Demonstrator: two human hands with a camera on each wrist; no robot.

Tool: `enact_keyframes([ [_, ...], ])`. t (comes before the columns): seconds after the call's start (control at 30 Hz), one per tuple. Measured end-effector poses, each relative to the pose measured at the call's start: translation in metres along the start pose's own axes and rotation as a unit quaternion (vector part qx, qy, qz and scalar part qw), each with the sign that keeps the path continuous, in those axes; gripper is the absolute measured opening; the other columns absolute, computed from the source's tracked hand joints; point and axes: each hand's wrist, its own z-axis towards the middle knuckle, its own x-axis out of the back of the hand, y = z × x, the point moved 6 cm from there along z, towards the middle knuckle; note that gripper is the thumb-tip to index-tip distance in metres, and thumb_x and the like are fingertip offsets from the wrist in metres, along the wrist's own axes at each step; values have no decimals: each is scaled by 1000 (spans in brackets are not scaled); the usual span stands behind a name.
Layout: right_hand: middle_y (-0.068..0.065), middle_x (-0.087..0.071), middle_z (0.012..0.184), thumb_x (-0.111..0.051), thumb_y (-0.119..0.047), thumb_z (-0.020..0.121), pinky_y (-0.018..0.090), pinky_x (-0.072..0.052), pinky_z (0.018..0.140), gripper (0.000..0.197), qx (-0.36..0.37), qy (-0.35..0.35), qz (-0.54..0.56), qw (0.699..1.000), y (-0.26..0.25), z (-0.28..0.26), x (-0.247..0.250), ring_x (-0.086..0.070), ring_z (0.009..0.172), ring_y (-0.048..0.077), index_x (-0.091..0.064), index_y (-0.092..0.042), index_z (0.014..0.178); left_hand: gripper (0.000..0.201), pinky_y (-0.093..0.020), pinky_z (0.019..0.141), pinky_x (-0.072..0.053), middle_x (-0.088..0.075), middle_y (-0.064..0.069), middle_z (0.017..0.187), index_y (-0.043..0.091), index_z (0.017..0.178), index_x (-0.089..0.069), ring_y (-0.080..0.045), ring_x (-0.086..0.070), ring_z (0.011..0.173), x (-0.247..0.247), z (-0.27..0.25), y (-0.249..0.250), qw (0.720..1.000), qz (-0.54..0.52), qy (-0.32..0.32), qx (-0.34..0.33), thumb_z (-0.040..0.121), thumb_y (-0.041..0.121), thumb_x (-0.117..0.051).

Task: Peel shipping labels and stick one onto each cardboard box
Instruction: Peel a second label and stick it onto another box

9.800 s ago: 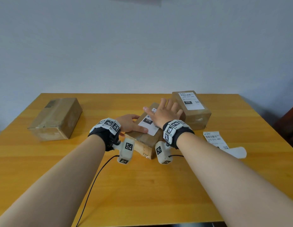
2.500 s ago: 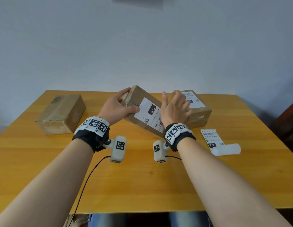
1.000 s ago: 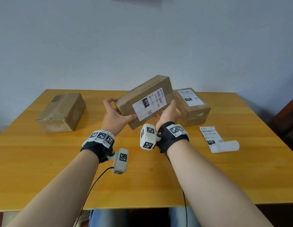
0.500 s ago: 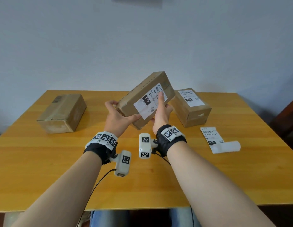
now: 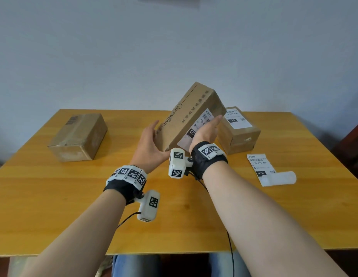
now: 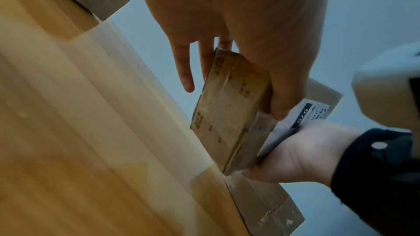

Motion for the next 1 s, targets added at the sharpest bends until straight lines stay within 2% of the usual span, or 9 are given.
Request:
enact_keyframes([
  [0.1, 12, -71, 116, -23, -66, 105, 40, -56, 85, 73, 7, 33, -6, 999, 1, 5, 2, -69, 103, 31, -59, -9, 131, 104, -24, 97, -47, -47, 5, 129, 19, 157, -35, -11, -51, 117, 0, -1, 3, 999, 36, 1, -25, 72, 42, -90],
  [0.3, 10, -72, 103, -22, -51, 111, 29, -53, 67, 61, 58, 82, -16, 995, -3, 9, 11, -71, 91, 27, -64, -7, 119, 99, -25, 94, -49, -50, 5, 123, 19, 155, -41, -10, -54, 109, -2, -4, 1, 1000, 18, 3, -24, 72, 43, -90],
  [0.4, 5, -71, 106, -24, -47, 112, 22, -53, 65, 55, 83, 91, -4, 992, -3, 9, 15, -71, 94, 22, -62, -10, 127, 99, -22, 93, -49, -51, 6, 123, 19, 154, -41, -7, -54, 108, -3, -4, -1, 1000, 6, 2, -25, 72, 44, -90],
  [0.53, 13, -66, 132, -25, -43, 113, 23, -48, 87, 55, 101, 94, -36, 990, -5, 12, 20, -65, 120, 29, -56, -7, 142, 100, -18, 91, -46, -51, 5, 124, 19, 155, -39, -8, -52, 111, -1, -5, -4, 1000, 3, -4, -11, 71, 44, -88],
  [0.63, 14, -70, 126, -25, -47, 112, 39, -55, 100, 57, 111, 102, -54, 987, -1, 18, 22, -68, 116, 31, -59, -8, 135, 103, -25, 96, -47, -51, 4, 124, 20, 156, -37, -11, -52, 114, 0, -6, -6, 1000, 7, -10, -2, 70, 49, -86],
  [0.7, 13, -72, 120, -26, -48, 111, 43, -57, 96, 58, 111, 109, -73, 985, 2, 23, 25, -70, 109, 30, -62, -6, 128, 104, -26, 96, -45, -50, 3, 124, 21, 157, -36, -12, -51, 114, 1, -7, -7, 1000, 13, -16, 5, 71, 48, -86],
  [0.87, 12, -70, 107, -29, -39, 113, 33, -47, 78, 53, 113, 89, -114, 983, -7, 25, 25, -65, 94, 28, -64, 1, 117, 102, -37, 102, -51, -46, 4, 127, 13, 154, -35, -16, -52, 117, -7, -4, -16, 996, 24, -56, 60, 73, 46, -88],
  [0.93, 11, -71, 100, -29, -38, 113, 33, -51, 76, 52, 118, 66, -117, 984, -14, 24, 19, -66, 90, 28, -65, 0, 108, 105, -44, 103, -52, -47, 4, 127, 12, 151, -37, -18, -51, 118, -9, -2, -21, 994, 36, -62, 81, 68, 53, -86],
  [1.0, 7, -68, 85, -28, -38, 113, 30, -49, 64, 51, 116, 34, -138, 983, -19, 20, 11, -66, 80, 24, -65, -5, 100, 110, -44, 100, -54, -53, 2, 128, 15, 154, -34, -18, -54, 118, -11, -1, -25, 993, 15, -56, 102, 66, 57, -85],
])
